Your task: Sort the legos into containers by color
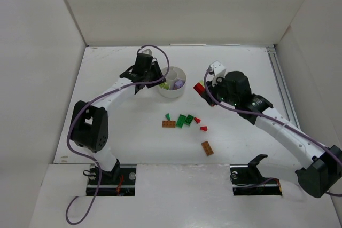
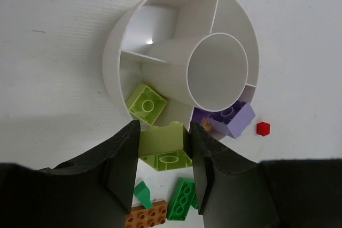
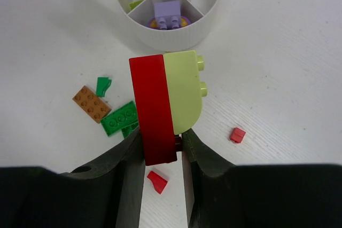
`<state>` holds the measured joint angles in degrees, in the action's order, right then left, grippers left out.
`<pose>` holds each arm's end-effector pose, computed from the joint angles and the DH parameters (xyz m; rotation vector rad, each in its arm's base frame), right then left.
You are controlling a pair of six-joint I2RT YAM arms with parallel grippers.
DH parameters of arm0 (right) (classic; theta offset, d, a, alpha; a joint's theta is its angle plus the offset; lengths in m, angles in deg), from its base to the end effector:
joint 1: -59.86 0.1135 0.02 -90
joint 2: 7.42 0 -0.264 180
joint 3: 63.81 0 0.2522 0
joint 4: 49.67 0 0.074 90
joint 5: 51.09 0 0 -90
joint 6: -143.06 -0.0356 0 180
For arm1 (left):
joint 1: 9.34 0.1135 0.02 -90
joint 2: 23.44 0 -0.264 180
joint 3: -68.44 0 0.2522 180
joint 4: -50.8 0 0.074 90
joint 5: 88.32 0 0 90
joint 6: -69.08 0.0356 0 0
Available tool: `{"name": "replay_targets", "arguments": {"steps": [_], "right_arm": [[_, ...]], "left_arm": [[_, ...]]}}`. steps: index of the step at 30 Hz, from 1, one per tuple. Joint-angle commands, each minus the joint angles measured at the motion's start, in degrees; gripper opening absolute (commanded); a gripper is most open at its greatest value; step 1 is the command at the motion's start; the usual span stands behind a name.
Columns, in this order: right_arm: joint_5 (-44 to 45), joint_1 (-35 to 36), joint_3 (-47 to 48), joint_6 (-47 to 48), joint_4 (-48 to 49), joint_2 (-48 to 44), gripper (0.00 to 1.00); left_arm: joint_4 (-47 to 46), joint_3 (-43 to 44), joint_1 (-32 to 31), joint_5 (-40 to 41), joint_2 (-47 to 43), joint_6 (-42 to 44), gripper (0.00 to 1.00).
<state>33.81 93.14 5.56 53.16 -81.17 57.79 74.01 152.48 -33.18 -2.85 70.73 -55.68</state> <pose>0.2140 0.1443 0.3212 -0.6500 1.9719 0.4493 0.3455 -0.1557 0.2723 -0.1648 2.2231 -0.6649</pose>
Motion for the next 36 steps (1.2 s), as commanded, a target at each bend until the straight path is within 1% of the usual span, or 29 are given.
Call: {"name": "replay_targets", "arguments": {"steps": [1, 6, 8, 9, 10, 11, 14, 15, 20, 22, 24, 25, 26, 27, 28, 29, 30, 31, 32, 33, 34, 35, 36], "right_arm": [[-4.9, -0.4, 0.4, 2.5, 3.7, -0.8, 0.00], [-5.5, -0.4, -0.2, 2.5, 3.7, 0.3, 0.00], [-6.2, -0.4, -0.2, 3.1, 3.7, 0.3, 0.00], [-6.2, -0.4, -0.7, 3.1, 4.2, 0.3, 0.00], [-6.9, -0.4, -0.7, 3.1, 4.2, 0.3, 0.00], [-7.8, -0.4, -0.7, 3.8, 4.2, 0.3, 0.00], [-11.1, -0.4, -0.7, 5.0, 4.2, 0.3, 0.00], [-11.8, -0.4, -0.7, 5.8, 4.2, 0.3, 0.00], [-14.8, -0.4, 0.4, 7.8, 4.2, 0.3, 0.00], [-16.8, -0.4, 0.4, 8.9, 4.2, 0.3, 0.00], [-19.7, -0.4, 0.4, 13.0, 3.7, 0.3, 0.00], [-24.8, -0.4, 0.4, 15.3, 3.7, 0.3, 0.00], [-26.9, 0.2, 0.4, 16.9, 3.7, -0.4, 0.00], [-29.3, 0.8, 0.4, 20.7, 3.2, -1.0, 0.00], [-34.1, 1.5, -0.2, 23.6, 2.4, -1.0, 0.00], [-34.2, 3.6, -0.2, 24.9, 2.4, -2.1, 0.00], [-34.2, 4.9, -1.1, 29.1, 1.6, -2.8, 0.00], [-32.9, 6.4, -1.1, 30.7, 0.6, -3.5, 0.00], [-27.5, 8.1, -1.1, 31.4, 0.6, -3.5, 0.00], [-25.5, 11.0, -1.1, 32.8, -0.7, -3.5, 0.00], [-23.4, 12.2, -0.3, 34.1, -2.5, -3.5, 0.00], [-19.7, 13.1, -0.2, 34.1, -2.6, -3.5, 0.00], [-18.9, 14.4, -0.2, 34.8, -3.1, -3.5, 0.00]], "left_arm": [[-3.1, 3.7, 0.2, -1.1, 0.5, 1.1, 0.00], [-3.1, 5.5, 0.2, -1.1, 2.6, 0.6, 0.00], [-1.7, 5.5, 0.2, -0.5, 3.2, 0.6, 0.12], [-1.7, 6.0, 0.2, -0.5, 3.2, 0.6, 0.12], [-1.7, 6.0, 0.2, -1.1, 3.2, 0.6, 0.21], [-1.7, 6.0, 0.2, -1.1, 3.2, 0.6, 0.32], [-1.7, 5.5, 0.2, -1.1, 2.7, 0.6, 0.41], [-1.7, 4.9, 0.2, -1.1, 1.7, 0.6, 0.42], [-1.7, 3.7, 0.2, -1.1, -0.7, 0.6, 0.64], [-0.9, 4.4, 0.2, -1.1, -0.7, 0.6, 0.64], [-0.4, 4.4, 0.2, -1.8, -1.3, 1.2, 0.64], [-0.4, 4.4, 0.2, -3.6, -2.2, 1.2, 0.64], [-0.4, 4.4, 0.2, -5.2, -3.1, 2.0, 0.66], [-1.4, 3.0, 0.2, -7.5, -5.2, 2.9, 0.69], [-2.2, 2.3, 0.2, -12.7, -6.5, 3.7, 0.75], [-3.6, 1.4, 0.2, -15.4, -7.8, 4.7, 0.78], [-4.4, -0.7, 0.7, -18.6, -9.2, 5.3, 0.80], [-5.5, -2.2, 0.7, -22.0, -12.1, 5.3, 0.82], [-6.3, -3.6, 0.7, -28.0, -13.6, 5.3, 0.86], [-8.9, -5.1, 0.7, -31.2, -15.0, 5.3, 0.88], [-10.2, -8.5, 0.7, -34.0, -17.8, 4.8, 0.88], [-11.3, -10.1, 0.7, -37.8, -19.2, 4.3, 0.89], [-12.8, -11.6, 0.7, -39.3, -20.3, 4.3, 0.89]]}}
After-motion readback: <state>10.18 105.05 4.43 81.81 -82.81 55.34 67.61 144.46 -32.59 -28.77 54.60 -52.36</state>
